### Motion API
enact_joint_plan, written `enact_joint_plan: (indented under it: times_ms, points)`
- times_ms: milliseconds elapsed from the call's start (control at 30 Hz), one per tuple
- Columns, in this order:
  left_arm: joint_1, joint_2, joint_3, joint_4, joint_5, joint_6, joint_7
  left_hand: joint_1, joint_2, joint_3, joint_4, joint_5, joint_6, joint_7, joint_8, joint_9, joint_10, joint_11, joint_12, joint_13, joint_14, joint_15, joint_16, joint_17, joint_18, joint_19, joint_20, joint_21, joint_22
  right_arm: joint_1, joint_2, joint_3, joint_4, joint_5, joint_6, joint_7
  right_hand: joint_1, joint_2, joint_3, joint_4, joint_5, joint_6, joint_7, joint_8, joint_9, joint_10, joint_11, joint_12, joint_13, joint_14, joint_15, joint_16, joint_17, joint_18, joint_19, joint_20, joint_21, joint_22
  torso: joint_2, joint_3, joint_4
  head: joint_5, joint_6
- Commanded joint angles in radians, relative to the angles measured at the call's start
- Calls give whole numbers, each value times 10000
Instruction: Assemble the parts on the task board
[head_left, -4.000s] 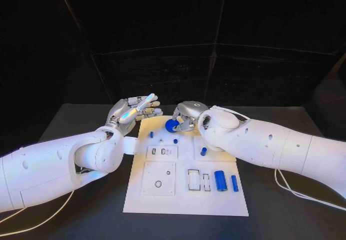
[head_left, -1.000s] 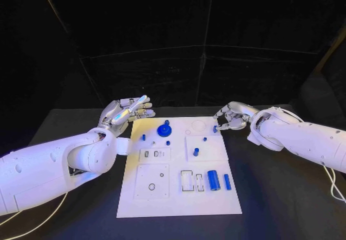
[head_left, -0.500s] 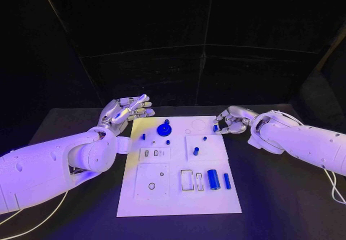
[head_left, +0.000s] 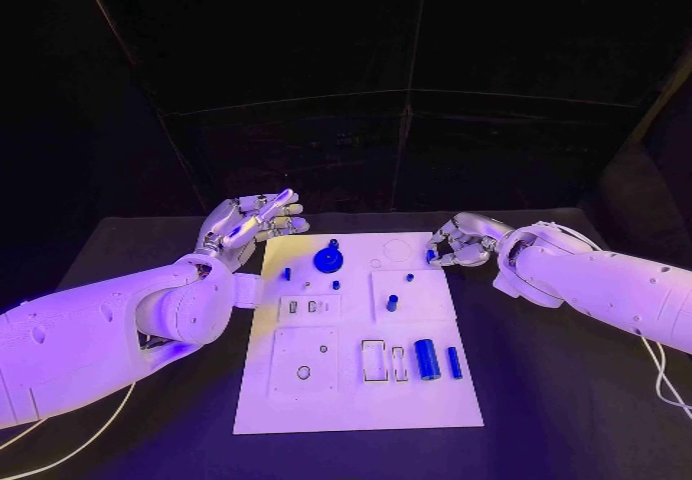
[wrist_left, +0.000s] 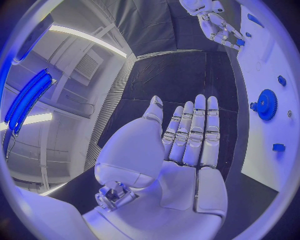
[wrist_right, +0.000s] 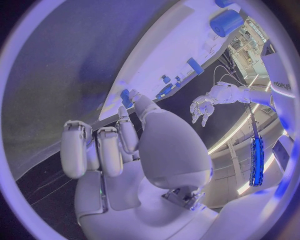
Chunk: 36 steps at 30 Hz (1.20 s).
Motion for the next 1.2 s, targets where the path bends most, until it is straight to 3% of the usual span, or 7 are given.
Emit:
enact_joint_plan:
  times_ms: [33,600,1200]
  points:
    - [15,13,8,2,-76,86,46,28,81,17,-48,54,70,33,22,2,78,13,23,10,74,10,-53,15,151,69,-23,-45,-15,12,29,5,-39,33,1,-5,18,141,93,11,-48,124,-6,64,18,63,-25,62,93,794,4,-12,1333,5,28,-27,-18,636,4,4,-3,6,-4]
    - [14,14,8,-2,-76,77,25,31,83,18,-61,54,64,44,7,-4,71,21,4,4,67,14,-70,15,147,71,-23,-54,-21,7,115,5,-94,33,57,-12,41,260,240,-40,-108,429,-89,153,24,135,-96,128,171,801,-52,-3,1360,-6,68,-71,0,687,4,5,-4,-2,-44]
    - [14,14,8,-3,-76,76,4,33,86,18,-73,54,54,56,-11,-9,57,31,-19,-2,56,21,-88,15,144,70,-22,-64,-28,5,209,5,-139,33,-52,-72,-16,126,229,-99,-123,308,-59,38,-35,113,-80,96,147,799,-55,-10,1350,-7,67,-90,-2,686,2,11,2,-8,-47]
